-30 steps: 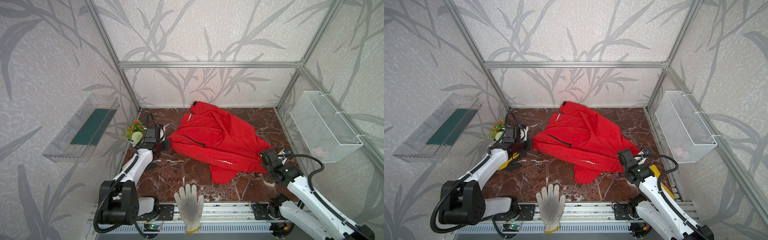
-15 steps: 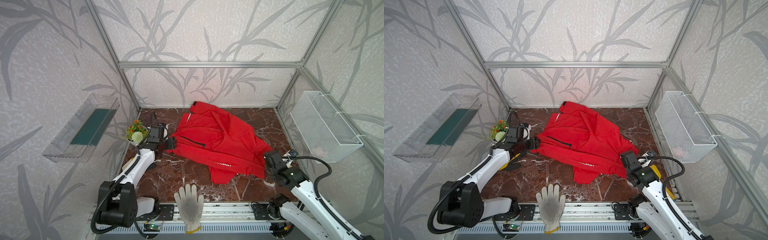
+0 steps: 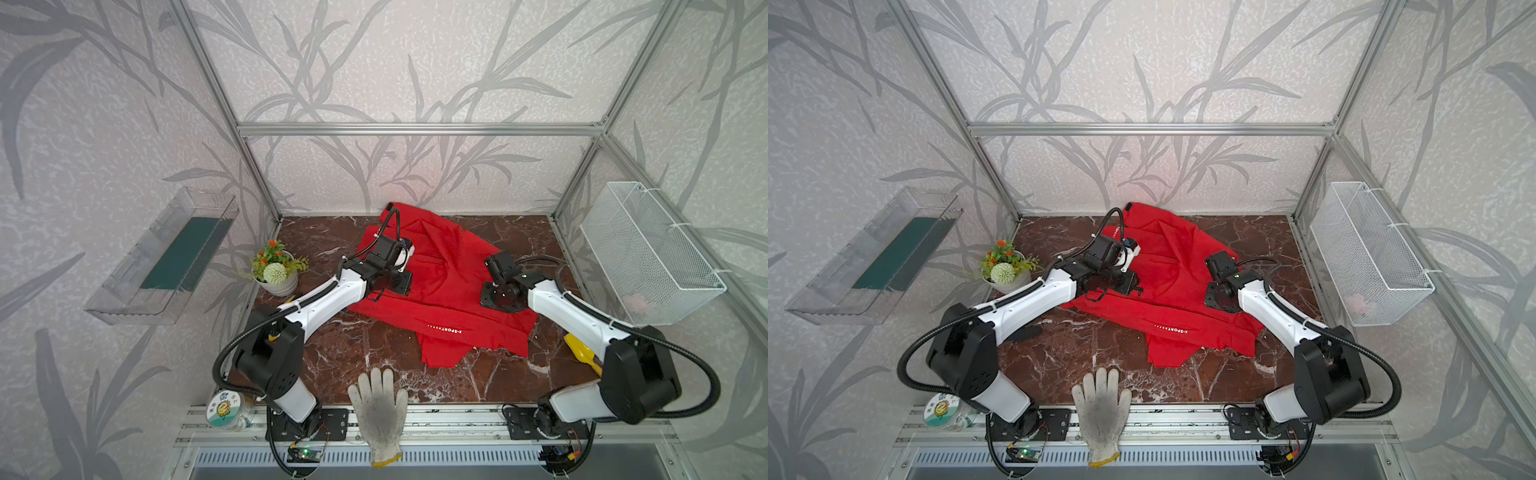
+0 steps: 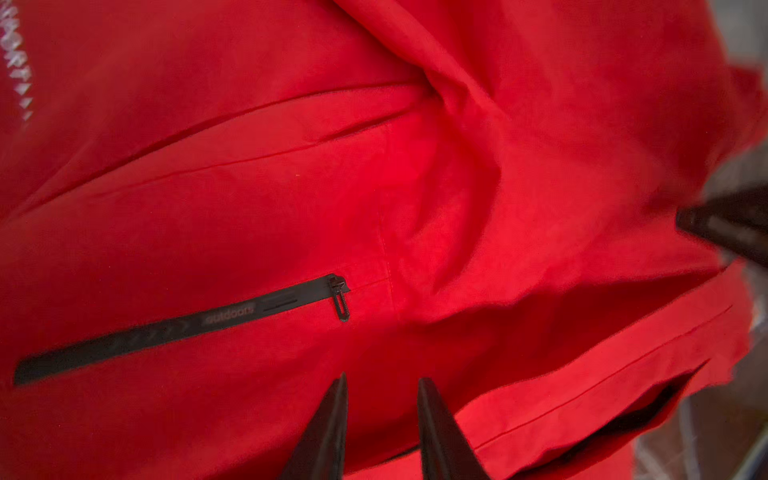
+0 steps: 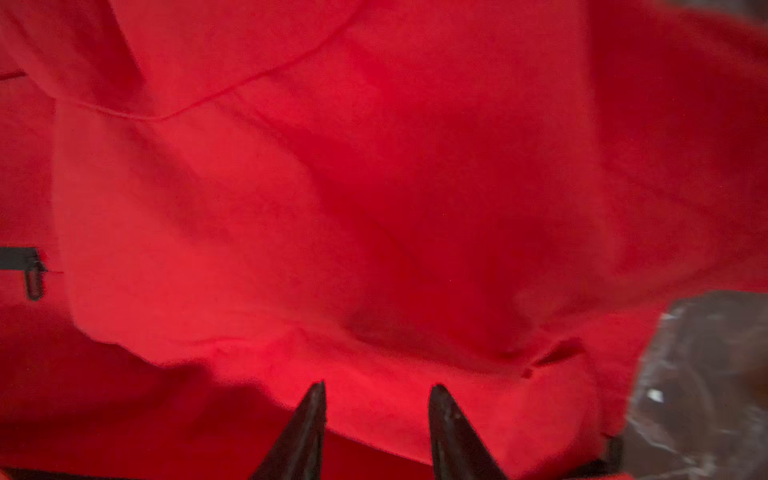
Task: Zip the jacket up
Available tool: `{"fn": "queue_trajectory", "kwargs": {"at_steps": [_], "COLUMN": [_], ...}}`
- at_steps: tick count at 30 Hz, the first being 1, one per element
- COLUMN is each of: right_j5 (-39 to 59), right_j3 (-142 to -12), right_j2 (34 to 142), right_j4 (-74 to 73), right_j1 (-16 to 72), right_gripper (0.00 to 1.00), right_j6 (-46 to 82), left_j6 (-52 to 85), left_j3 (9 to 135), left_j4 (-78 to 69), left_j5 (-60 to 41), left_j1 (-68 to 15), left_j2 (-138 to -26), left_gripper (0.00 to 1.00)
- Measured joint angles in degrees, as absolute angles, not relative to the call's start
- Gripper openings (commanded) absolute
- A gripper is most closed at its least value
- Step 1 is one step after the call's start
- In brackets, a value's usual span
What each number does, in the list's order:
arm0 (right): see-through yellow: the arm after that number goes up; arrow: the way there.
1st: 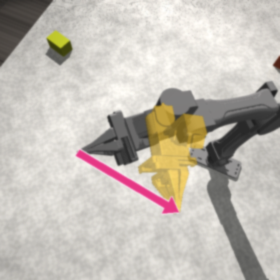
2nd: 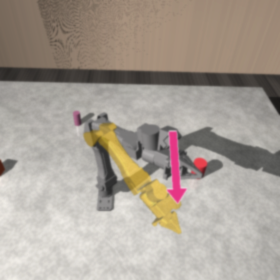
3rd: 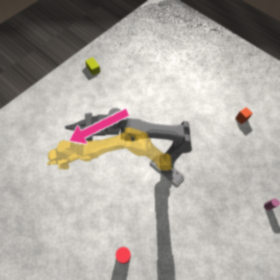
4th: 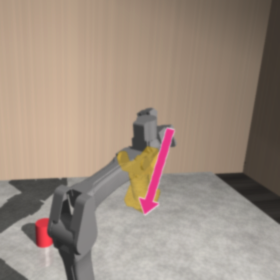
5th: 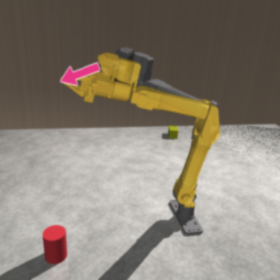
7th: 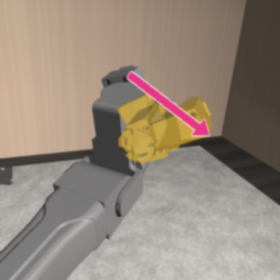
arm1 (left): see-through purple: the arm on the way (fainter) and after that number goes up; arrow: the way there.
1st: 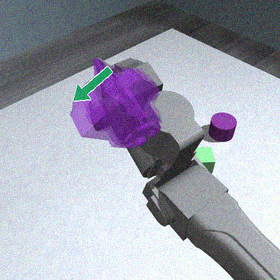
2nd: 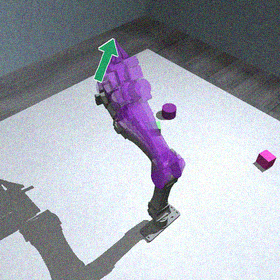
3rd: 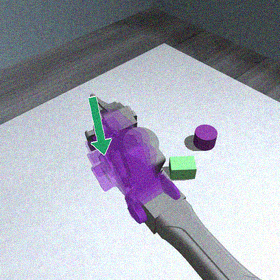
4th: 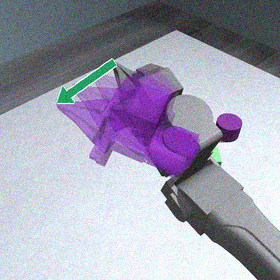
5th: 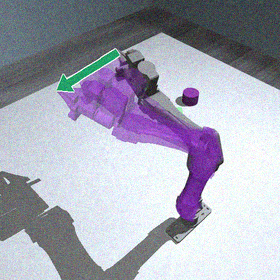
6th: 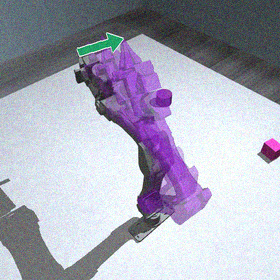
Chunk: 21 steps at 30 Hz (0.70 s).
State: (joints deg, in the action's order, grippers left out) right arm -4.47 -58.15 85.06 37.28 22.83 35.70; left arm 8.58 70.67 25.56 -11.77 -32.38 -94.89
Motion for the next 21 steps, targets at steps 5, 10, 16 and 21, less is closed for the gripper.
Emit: {"fn": "queue_trajectory", "kwargs": {"at_steps": [5,10,16,21], "right_j5": [2.55,7.66,12.25,14.57], "right_j3": [-61.54,-64.42,-64.45,-63.72], "right_j2": [90.54,93.62,94.17,93.56], "right_j4": [37.54,37.80,39.05,39.40], "right_j1": [23.22,23.40,23.97,24.73], "right_gripper": [0.21,0.19,0.14,0.08], "right_j6": [32.29,29.56,27.66,27.09], "left_j6": [6.81,5.78,5.30,5.15], "left_j3": [73.87,75.02,75.02,74.94], "left_j4": [33.08,37.26,40.38,41.91], "left_j5": [-12.53,-13.63,-15.16,-15.79], "left_j1": [-32.58,-32.47,-32.49,-32.49], "left_j2": [-98.19,-98.26,-98.37,-99.00], "left_gripper": [0.06,0.04,0.05,0.02]}}
